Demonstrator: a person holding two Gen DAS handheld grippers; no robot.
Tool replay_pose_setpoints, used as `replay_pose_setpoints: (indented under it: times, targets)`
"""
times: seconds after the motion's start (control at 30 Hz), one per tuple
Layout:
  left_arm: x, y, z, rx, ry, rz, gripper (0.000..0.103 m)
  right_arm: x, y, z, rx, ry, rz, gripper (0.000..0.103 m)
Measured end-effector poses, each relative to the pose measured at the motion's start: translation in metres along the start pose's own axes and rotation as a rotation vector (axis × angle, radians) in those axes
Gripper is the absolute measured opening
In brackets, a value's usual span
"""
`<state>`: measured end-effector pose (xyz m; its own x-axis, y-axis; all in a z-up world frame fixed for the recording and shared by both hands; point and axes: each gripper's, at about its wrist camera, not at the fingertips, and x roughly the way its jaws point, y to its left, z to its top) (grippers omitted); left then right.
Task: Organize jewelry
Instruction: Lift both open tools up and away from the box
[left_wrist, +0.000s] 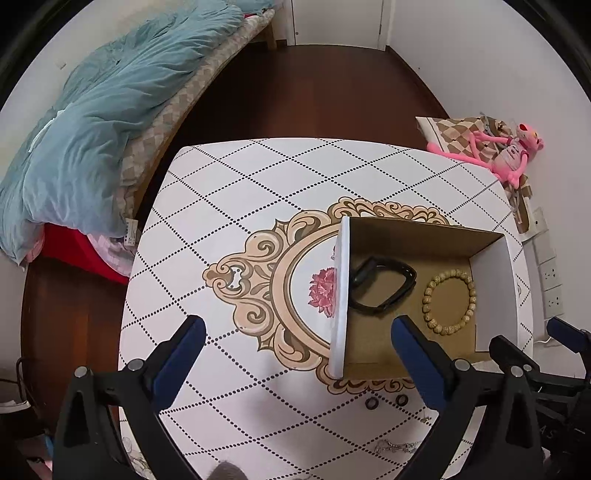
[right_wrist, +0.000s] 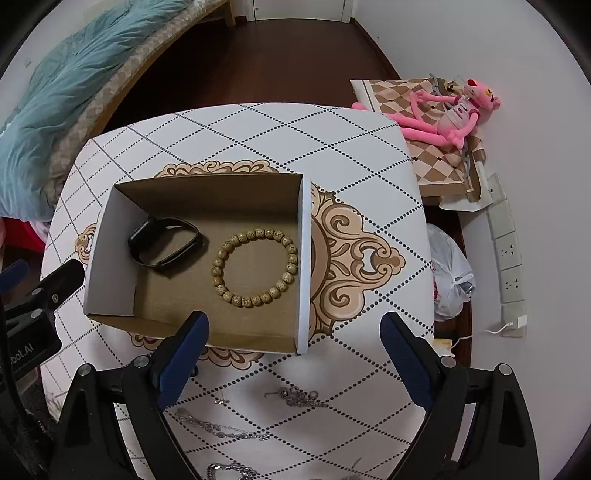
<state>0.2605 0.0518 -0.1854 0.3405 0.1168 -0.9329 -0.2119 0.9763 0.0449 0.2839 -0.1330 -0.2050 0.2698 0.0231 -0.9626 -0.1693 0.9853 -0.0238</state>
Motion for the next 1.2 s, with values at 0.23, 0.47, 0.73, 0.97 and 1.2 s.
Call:
replay_pose_setpoints:
  times: [0.23,0.47,0.73,0.97,1.2]
  targets:
    - [-0.021,0.004,-0.005,0.000,-0.030,-0.001,0.102,-0.020,0.003,-0.004,0.017,-0.039,0.006,0.095]
    - [-0.059,0.011,-0.016,-0.005,-0.088,0.013,0.102,-0.065,0.003,-0.018,0.029,-0.132,-0.004,0.095]
    - [-0.108,0.018,-0.040,-0.005,-0.160,0.009,0.102,-0.120,0.003,-0.042,0.041,-0.230,-0.022,0.095]
    - [-0.140,0.023,-0.054,-0.014,-0.201,-0.012,0.102,-0.152,0.008,-0.063,0.039,-0.277,-0.020,0.095]
    - [-0.152,0.024,-0.065,-0.016,-0.221,-0.010,0.102,-0.171,0.012,-0.080,0.046,-0.304,0.000,0.095]
